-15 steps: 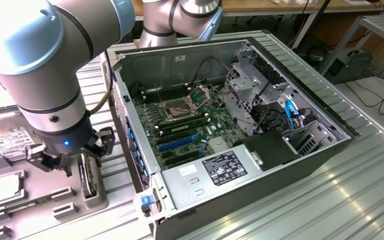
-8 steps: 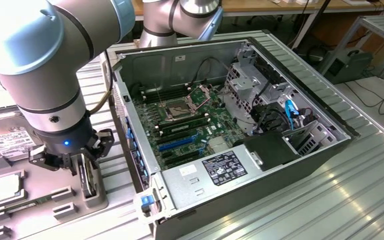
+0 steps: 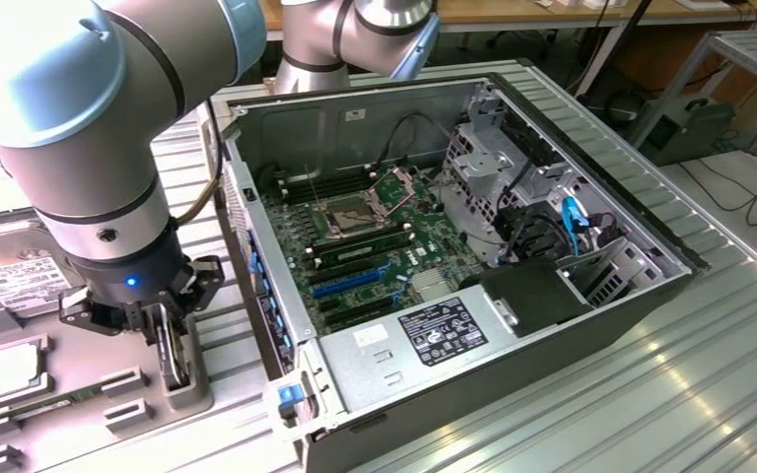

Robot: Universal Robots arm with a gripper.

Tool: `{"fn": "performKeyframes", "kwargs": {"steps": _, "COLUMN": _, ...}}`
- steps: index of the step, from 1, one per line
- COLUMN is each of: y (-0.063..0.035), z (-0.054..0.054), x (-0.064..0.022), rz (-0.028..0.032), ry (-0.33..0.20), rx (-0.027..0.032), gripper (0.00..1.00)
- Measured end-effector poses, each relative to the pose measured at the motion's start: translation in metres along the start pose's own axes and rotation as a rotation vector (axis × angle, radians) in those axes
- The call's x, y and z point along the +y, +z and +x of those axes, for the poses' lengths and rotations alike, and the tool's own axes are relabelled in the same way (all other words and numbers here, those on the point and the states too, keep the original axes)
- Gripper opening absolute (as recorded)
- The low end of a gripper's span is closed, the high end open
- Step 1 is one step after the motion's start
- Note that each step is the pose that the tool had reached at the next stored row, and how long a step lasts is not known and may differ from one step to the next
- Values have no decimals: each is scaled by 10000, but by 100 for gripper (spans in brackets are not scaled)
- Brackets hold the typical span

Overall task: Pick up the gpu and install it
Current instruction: 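Pick up the gpu and move the gpu toward the slot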

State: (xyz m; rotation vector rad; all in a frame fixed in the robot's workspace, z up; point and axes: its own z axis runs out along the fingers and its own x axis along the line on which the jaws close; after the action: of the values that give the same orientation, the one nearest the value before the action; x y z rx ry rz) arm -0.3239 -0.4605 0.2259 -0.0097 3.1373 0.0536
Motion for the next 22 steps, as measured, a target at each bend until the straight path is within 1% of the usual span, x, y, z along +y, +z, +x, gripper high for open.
{"fn": "performKeyframes", "kwargs": {"steps": 2, "y": 0, "z": 0, "x": 0, "rz": 0, "ry": 0, "rx": 0, "gripper": 35}}
{"fn": "performKeyframes", "kwargs": {"steps": 3, "y": 0, "z": 0, "x": 0, "rz": -1, "ry": 0, "rx": 0, "gripper": 28}}
{"fn": "performKeyframes", "kwargs": {"steps": 12, "y": -7, "z": 0, "x": 0, "rz": -4, "ry": -1, "rx": 4, "gripper": 28}}
{"fn": "performKeyframes", "kwargs": {"steps": 15, "y": -113, "z": 0, "x": 4, "rz": -35, "ry": 1, "rx": 7, "gripper": 28}}
{"fn": "performKeyframes", "kwargs": {"steps": 22, "y": -431, "z": -2, "x": 15, "rz": -38, "ry": 0, "rx": 7, "gripper": 28}}
